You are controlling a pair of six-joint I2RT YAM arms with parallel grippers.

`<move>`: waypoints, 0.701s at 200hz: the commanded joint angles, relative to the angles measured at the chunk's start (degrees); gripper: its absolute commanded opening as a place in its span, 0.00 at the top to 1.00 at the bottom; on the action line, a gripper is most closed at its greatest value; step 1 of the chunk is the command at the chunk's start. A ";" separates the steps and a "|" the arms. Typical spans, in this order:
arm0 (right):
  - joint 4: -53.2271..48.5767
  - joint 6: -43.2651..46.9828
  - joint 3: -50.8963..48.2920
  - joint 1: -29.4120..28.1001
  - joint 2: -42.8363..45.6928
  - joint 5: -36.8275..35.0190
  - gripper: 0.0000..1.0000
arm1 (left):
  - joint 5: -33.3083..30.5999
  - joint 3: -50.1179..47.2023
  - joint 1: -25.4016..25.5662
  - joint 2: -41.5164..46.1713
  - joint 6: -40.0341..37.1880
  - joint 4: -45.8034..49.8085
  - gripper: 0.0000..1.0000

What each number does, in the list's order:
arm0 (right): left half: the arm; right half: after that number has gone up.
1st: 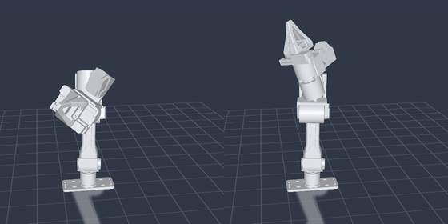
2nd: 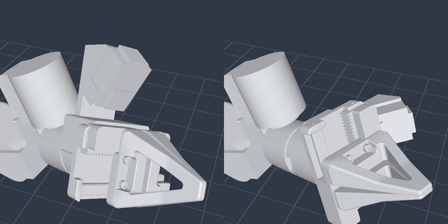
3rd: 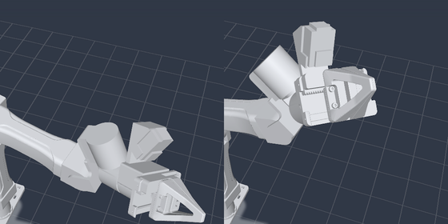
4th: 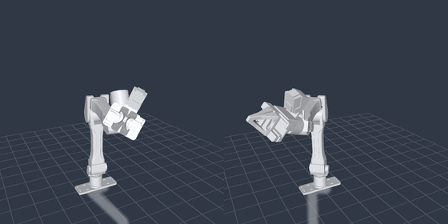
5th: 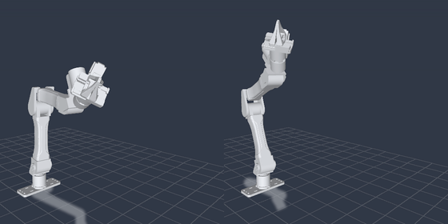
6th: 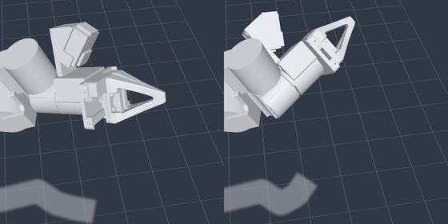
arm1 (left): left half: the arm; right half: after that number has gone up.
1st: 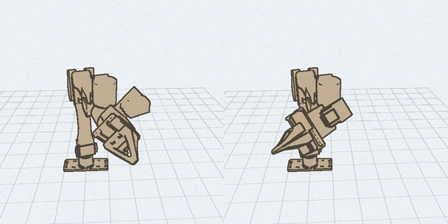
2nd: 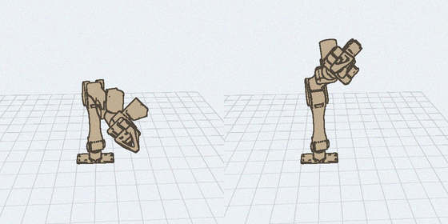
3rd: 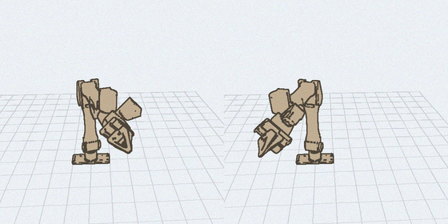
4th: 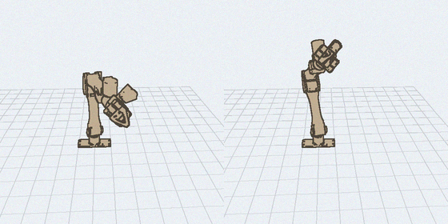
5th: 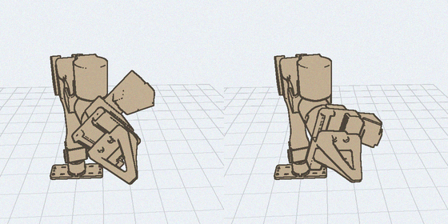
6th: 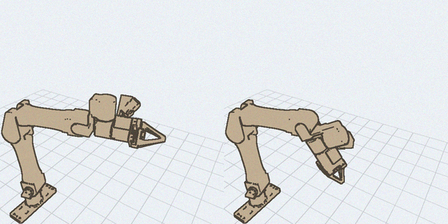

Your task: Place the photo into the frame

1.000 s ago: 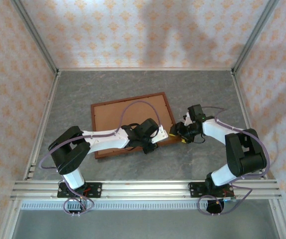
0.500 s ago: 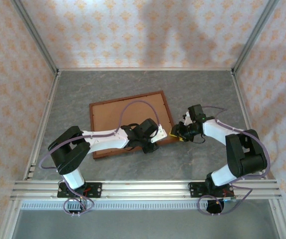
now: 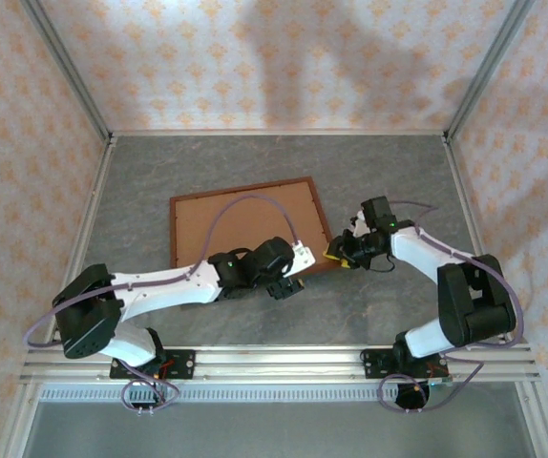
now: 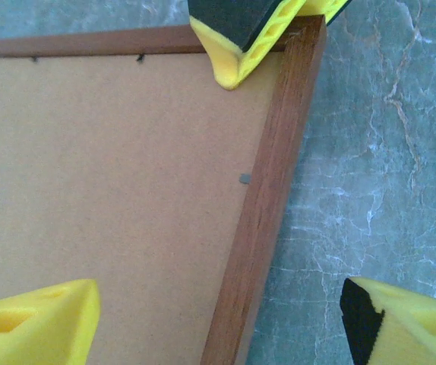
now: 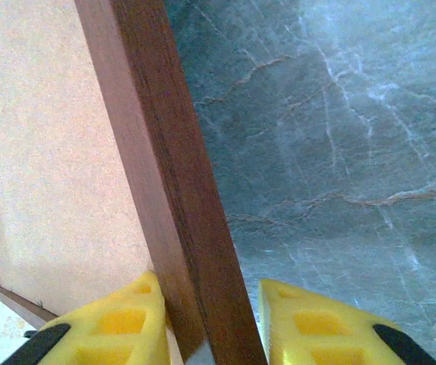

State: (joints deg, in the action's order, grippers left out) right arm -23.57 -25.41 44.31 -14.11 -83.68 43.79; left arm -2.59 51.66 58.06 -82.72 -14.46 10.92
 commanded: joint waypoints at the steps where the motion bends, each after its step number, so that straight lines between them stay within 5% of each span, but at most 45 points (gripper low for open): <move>1: -2.95 -3.38 3.17 -0.67 1.33 -0.35 0.75 | -8.03 -1.32 1.21 2.40 -2.45 0.27 0.16; 82: -5.41 -7.63 6.71 -1.17 2.03 0.12 0.78 | -21.79 -2.89 8.88 2.03 -7.28 1.22 0.10; 140: -7.69 -7.33 8.94 -1.13 1.48 1.46 0.79 | -31.95 -2.33 9.60 -3.84 -10.84 -1.27 0.09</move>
State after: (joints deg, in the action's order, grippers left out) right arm -28.49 -29.87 50.70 -15.35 -83.15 45.63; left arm -25.43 48.73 67.31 -84.60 -22.41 11.05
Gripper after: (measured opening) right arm 0.215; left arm 0.912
